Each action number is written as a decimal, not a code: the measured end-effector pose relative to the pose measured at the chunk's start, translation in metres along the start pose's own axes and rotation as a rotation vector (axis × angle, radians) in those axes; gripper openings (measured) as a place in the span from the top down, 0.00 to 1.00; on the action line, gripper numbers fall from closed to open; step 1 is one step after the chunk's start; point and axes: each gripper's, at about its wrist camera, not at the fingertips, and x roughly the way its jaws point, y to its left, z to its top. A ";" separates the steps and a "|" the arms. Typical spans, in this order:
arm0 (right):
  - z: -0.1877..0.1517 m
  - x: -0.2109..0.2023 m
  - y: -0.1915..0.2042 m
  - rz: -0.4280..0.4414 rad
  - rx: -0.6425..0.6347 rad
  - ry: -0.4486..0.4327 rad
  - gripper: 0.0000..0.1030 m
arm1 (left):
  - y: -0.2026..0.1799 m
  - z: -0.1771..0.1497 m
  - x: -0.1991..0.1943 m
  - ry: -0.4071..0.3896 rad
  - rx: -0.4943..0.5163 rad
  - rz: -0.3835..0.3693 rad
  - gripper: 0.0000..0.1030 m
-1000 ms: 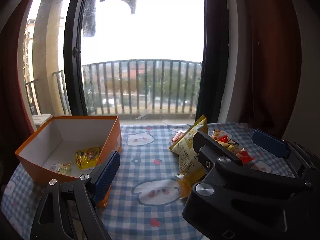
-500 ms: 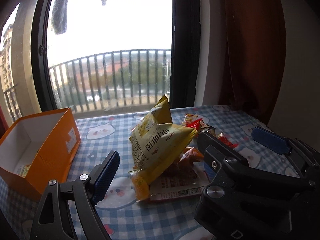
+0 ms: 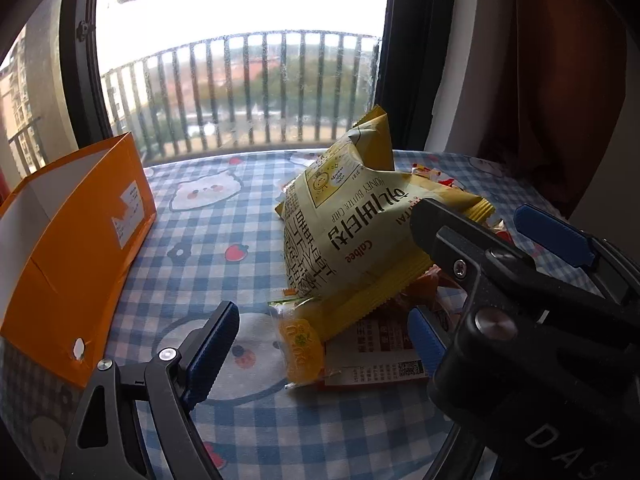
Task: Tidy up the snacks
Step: 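Grasp the large yellow Calbee bag with the right tool while the left tool grasps the orange jelly packet, then carry both held snacks over the orange box with both tools, then lower both snacks into the box and open both tools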
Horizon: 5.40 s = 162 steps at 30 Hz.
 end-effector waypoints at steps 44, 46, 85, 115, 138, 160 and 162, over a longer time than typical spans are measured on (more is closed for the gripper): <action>-0.036 0.041 0.018 -0.128 0.066 0.007 0.69 | 0.055 -0.025 0.049 0.095 -0.028 0.023 0.57; -0.037 0.039 0.020 -0.117 0.087 0.004 0.70 | 0.059 -0.026 0.047 0.092 -0.041 0.013 0.60; -0.039 -0.053 0.094 -0.036 0.049 -0.047 0.81 | 0.079 -0.043 -0.098 -0.119 0.027 -0.036 0.72; 0.037 -0.099 0.131 0.032 0.001 -0.183 0.81 | 0.111 0.006 -0.162 -0.295 -0.022 -0.024 0.72; 0.062 -0.044 0.250 0.136 -0.120 -0.163 0.81 | 0.204 0.009 -0.160 -0.312 -0.108 0.040 0.72; 0.060 0.055 0.350 0.309 -0.166 0.016 0.81 | 0.302 0.014 -0.111 -0.165 -0.261 0.212 0.26; 0.056 0.064 0.355 0.337 -0.158 0.042 0.81 | 0.310 0.012 -0.108 -0.149 -0.274 0.226 0.22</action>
